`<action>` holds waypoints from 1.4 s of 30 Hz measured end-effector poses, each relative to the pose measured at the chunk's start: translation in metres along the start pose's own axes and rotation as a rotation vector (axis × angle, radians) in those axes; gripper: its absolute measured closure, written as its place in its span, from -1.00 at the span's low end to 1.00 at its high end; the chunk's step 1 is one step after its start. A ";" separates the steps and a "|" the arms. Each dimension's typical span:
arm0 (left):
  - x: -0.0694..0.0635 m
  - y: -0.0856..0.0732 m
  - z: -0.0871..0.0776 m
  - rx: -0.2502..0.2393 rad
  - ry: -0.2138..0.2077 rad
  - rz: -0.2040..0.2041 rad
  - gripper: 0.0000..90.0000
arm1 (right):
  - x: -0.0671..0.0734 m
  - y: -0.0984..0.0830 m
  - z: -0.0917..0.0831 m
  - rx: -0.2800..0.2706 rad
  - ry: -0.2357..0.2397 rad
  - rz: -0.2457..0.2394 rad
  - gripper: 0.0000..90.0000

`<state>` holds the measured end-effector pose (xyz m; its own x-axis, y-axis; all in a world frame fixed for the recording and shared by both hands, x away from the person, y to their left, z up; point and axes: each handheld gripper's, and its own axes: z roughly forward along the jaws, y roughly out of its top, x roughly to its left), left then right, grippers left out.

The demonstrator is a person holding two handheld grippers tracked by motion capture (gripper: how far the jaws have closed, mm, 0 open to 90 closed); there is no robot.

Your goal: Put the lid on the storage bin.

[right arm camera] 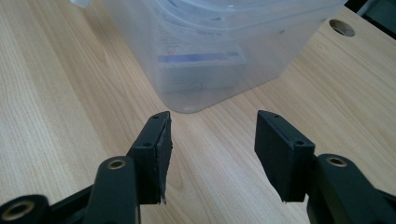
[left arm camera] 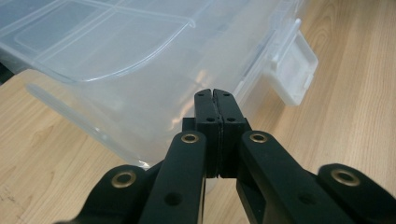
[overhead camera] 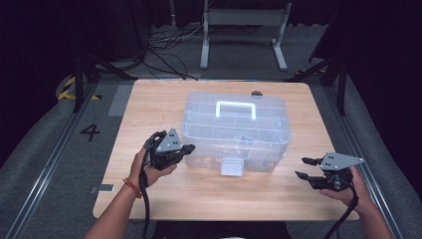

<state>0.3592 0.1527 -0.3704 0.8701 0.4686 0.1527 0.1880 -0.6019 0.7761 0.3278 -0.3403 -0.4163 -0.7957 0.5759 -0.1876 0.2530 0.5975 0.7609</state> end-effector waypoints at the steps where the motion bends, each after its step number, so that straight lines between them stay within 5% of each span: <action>1: 0.000 -0.001 0.000 0.004 0.004 0.001 0.99 | 0.000 0.000 0.000 -0.002 -0.001 0.001 0.05; 15: -0.002 -0.024 -0.018 0.049 0.049 -0.008 0.77 | 0.001 0.004 -0.004 0.005 -0.017 -0.014 -0.07; 28: -0.001 -0.065 -0.018 0.192 0.133 -0.024 0.20 | -0.003 -0.009 -0.009 0.051 -0.044 -0.013 -0.20; 38: 0.003 -0.100 -0.017 0.221 0.109 -0.126 -0.29 | -0.008 -0.031 -0.005 0.068 -0.054 0.072 -0.29; 42: 0.005 -0.112 -0.014 0.248 0.107 -0.132 -0.40 | -0.009 -0.043 0.000 0.074 -0.054 0.110 -0.35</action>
<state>0.3362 0.2311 -0.4478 0.7803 0.6109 0.1338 0.4133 -0.6644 0.6228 0.3239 -0.3711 -0.4477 -0.7303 0.6686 -0.1402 0.3790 0.5672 0.7312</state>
